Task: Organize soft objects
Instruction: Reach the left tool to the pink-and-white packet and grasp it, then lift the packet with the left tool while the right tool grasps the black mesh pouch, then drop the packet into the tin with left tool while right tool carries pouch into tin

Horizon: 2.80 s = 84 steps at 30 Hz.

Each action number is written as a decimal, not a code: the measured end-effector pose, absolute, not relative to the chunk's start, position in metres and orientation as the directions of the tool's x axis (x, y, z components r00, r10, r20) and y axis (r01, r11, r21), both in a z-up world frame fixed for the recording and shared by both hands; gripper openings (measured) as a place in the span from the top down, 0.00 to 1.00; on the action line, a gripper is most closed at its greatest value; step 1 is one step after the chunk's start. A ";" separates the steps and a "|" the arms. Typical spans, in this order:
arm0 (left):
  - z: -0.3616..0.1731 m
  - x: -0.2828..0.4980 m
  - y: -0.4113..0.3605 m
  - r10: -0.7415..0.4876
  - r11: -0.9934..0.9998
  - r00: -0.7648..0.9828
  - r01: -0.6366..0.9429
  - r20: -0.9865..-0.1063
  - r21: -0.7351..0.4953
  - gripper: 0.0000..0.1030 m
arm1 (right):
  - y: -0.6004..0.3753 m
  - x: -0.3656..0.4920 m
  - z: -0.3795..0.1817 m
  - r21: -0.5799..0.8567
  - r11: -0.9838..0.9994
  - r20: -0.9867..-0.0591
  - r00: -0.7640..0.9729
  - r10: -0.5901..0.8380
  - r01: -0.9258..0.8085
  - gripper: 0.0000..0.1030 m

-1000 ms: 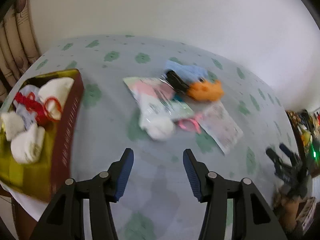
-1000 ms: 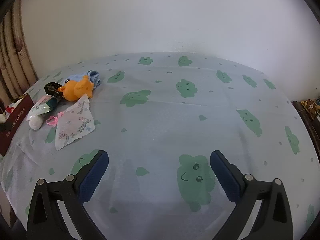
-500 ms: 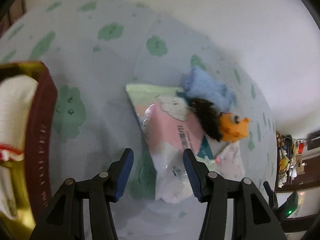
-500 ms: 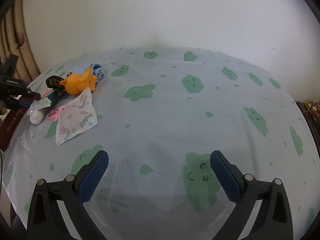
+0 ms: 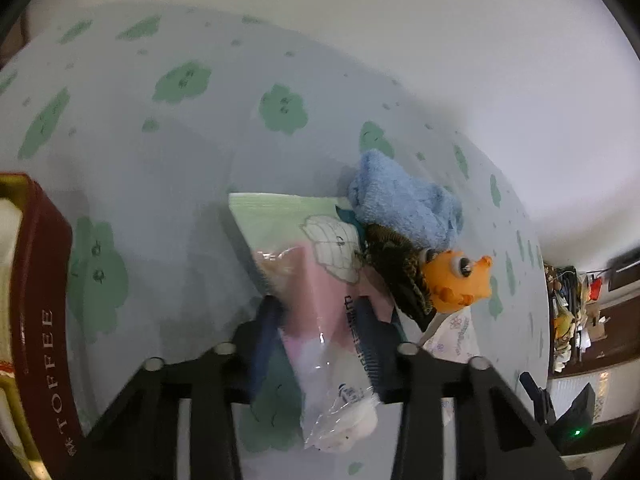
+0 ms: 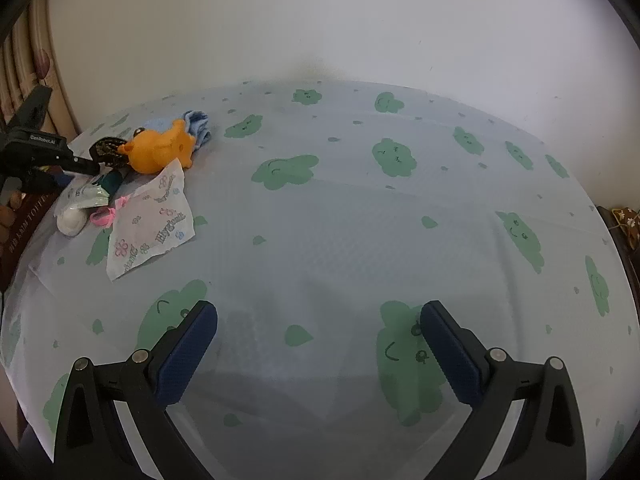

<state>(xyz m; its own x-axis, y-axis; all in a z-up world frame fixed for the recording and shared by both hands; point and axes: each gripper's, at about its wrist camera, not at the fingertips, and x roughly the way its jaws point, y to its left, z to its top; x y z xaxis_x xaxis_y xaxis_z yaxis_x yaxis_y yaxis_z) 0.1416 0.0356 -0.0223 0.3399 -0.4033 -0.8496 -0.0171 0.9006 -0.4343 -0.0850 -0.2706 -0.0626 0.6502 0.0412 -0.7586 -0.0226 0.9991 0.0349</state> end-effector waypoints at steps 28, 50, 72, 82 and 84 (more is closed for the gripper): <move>0.075 -0.029 0.063 -0.451 0.845 0.561 0.017 -0.694 -0.535 0.91 | -0.267 -0.095 -0.051 0.022 0.999 -0.704 0.709 0.041 -0.037 0.02; 0.103 -0.059 0.159 -0.413 0.810 0.640 -0.067 -0.648 -0.583 0.91 | -0.071 0.033 -0.023 0.363 0.860 -0.754 0.430 0.497 -0.359 0.32; 0.072 -0.057 0.229 -0.205 0.908 0.660 -0.147 -0.723 -0.392 0.91 | -0.055 0.077 -0.042 0.283 0.910 -0.828 0.402 0.392 -0.304 0.79; 0.068 -0.057 0.249 -0.156 0.866 0.714 -0.233 -0.682 -0.442 0.82 | -0.066 0.071 -0.015 0.316 0.904 -0.797 0.436 0.418 -0.289 0.82; 0.073 -0.065 0.248 -0.140 0.860 0.714 -0.256 -0.686 -0.442 0.77 | -0.070 0.068 -0.006 0.332 0.897 -0.783 0.445 0.434 -0.292 0.82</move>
<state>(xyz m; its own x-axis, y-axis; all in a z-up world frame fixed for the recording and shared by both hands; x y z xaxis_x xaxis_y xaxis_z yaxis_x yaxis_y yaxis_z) -0.0652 0.2485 0.0729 0.7143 -0.1397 -0.6858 -0.2561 0.8598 -0.4418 0.0677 -0.0702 -0.0055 0.4451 0.4343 -0.7831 -0.2920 0.8971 0.3316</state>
